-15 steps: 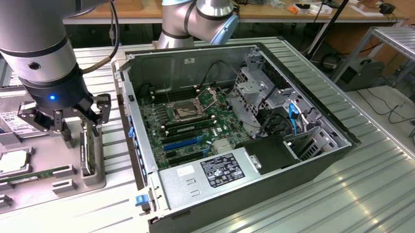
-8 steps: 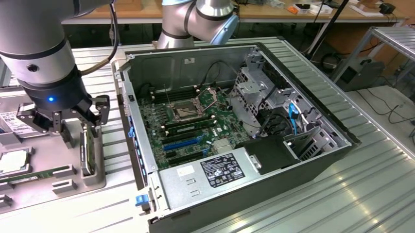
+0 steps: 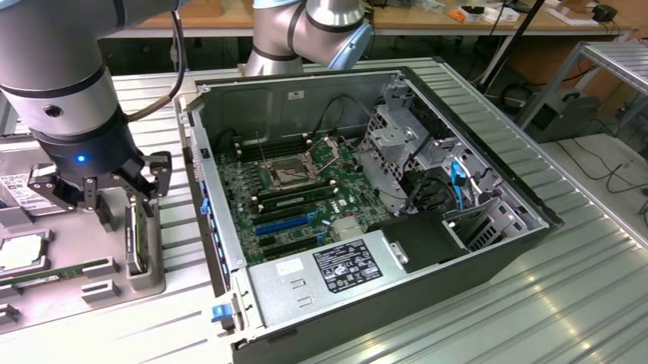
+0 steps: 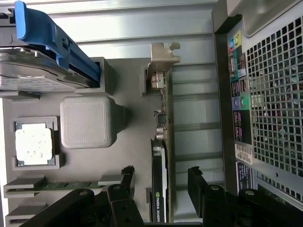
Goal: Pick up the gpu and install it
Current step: 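Pick up the gpu and move the gpu toward the slot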
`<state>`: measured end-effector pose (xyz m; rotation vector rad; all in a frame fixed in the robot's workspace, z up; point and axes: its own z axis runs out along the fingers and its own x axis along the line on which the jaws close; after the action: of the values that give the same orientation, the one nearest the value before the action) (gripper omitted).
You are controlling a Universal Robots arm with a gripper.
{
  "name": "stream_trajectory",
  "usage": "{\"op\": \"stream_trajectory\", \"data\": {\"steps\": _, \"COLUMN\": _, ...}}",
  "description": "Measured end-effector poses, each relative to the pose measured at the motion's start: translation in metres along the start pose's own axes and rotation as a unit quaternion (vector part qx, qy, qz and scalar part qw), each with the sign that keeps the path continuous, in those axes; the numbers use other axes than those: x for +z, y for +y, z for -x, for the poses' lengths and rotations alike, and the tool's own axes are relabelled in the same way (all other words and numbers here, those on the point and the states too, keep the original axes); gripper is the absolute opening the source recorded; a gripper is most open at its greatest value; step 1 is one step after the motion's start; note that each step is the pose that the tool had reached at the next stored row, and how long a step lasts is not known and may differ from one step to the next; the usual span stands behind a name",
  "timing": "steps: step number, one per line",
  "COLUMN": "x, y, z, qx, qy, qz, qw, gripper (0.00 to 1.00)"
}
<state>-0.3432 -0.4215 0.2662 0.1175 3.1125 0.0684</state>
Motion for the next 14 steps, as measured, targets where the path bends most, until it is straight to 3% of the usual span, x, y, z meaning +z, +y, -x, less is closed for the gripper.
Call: {"op": "stream_trajectory", "data": {"steps": 14, "x": 0.0111, "y": -0.0005, "z": 0.000, "qx": 0.000, "qy": -0.0001, "qz": 0.0001, "qw": 1.0000, "gripper": 0.57}}
